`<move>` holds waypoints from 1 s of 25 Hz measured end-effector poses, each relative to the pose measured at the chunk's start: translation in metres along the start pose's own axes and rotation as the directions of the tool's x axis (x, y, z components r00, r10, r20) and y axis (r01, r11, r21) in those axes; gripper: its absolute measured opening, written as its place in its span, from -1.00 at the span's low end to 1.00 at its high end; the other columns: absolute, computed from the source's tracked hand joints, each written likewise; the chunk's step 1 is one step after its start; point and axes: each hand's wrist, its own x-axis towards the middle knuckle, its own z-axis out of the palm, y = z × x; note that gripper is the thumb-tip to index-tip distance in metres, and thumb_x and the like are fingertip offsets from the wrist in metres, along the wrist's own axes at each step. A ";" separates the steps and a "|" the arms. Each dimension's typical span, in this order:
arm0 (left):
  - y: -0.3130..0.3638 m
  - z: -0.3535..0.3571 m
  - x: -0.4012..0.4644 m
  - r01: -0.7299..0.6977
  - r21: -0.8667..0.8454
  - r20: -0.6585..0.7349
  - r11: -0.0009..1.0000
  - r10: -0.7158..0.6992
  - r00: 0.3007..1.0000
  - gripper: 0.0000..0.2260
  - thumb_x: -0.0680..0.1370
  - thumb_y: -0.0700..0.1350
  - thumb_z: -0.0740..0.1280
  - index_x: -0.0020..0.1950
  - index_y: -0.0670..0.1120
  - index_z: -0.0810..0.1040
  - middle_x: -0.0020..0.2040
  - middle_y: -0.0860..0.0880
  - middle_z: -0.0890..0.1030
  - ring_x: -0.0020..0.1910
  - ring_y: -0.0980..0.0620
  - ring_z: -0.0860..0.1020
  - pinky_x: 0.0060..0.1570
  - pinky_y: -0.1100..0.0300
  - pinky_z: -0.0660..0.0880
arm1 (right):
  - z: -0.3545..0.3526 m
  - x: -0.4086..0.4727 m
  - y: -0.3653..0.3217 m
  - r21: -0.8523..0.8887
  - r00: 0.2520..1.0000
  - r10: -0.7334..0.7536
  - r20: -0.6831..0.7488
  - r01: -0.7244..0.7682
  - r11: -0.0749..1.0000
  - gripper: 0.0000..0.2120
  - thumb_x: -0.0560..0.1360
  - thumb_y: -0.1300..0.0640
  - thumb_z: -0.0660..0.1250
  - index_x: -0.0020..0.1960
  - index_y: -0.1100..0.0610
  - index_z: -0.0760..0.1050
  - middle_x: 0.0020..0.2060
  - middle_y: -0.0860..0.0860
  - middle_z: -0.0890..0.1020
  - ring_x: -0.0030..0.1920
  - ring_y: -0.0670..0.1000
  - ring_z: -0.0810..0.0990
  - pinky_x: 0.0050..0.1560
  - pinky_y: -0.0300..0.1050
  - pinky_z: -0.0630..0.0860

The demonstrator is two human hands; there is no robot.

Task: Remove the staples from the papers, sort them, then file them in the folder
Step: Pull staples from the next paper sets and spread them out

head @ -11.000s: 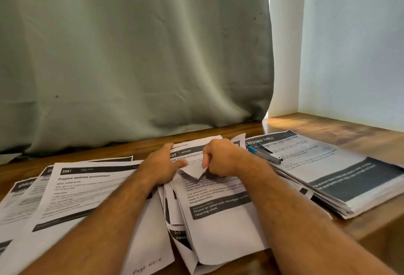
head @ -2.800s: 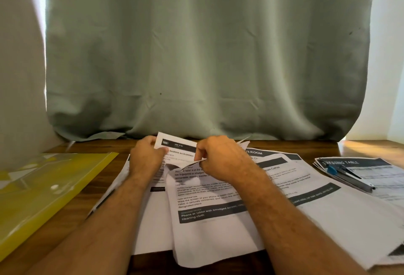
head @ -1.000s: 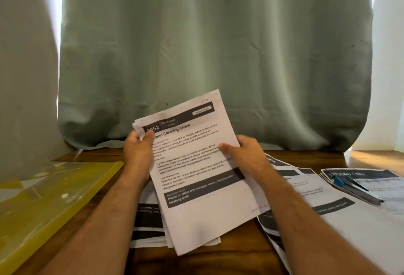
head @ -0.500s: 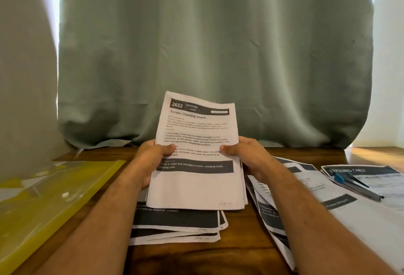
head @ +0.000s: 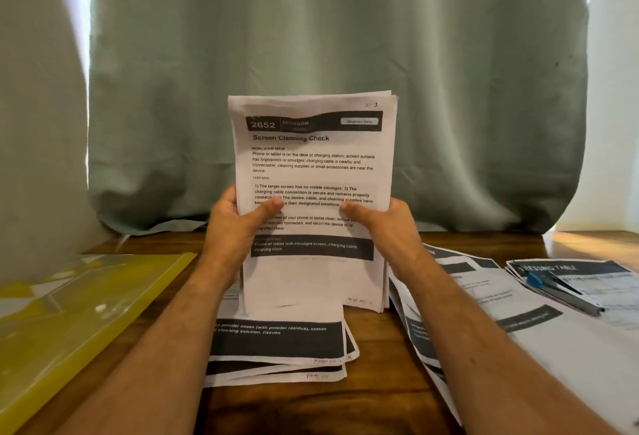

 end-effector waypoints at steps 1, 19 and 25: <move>-0.002 0.001 0.000 0.003 0.036 0.010 0.999 -0.003 1.000 -0.69 0.45 -0.14 0.50 0.17 -0.05 0.58 0.00 -0.02 0.74 -0.04 -0.05 0.72 -0.09 0.07 0.67 | 0.001 0.001 0.001 -0.030 1.000 0.006 -0.008 -0.006 1.000 -0.87 0.48 0.10 0.47 -0.03 -0.06 0.56 -0.18 -0.14 0.70 -0.23 -0.09 0.72 -0.34 -0.29 0.57; -0.021 -0.018 0.006 0.623 -0.091 0.205 0.777 -0.598 0.775 -0.71 0.62 -0.26 0.25 0.34 -0.24 0.51 0.12 -0.27 0.68 -0.07 -0.24 0.71 -0.19 -0.11 0.68 | -0.016 -0.012 -0.011 -0.290 0.794 0.581 0.179 -0.521 0.803 -0.70 0.41 0.33 0.48 0.13 0.20 0.59 -0.13 0.07 0.74 -0.22 0.07 0.74 -0.29 -0.12 0.62; -0.035 -0.009 0.012 0.627 -0.010 0.151 0.779 -0.619 0.771 -0.71 0.59 -0.34 0.25 0.31 -0.21 0.51 0.08 -0.26 0.69 -0.08 -0.27 0.70 -0.24 -0.07 0.66 | 0.000 0.004 -0.012 -0.888 0.983 -0.160 -0.093 -0.010 0.460 -0.42 0.56 0.08 0.36 0.53 0.02 0.24 0.41 0.06 0.39 0.29 0.12 0.50 0.29 0.04 0.45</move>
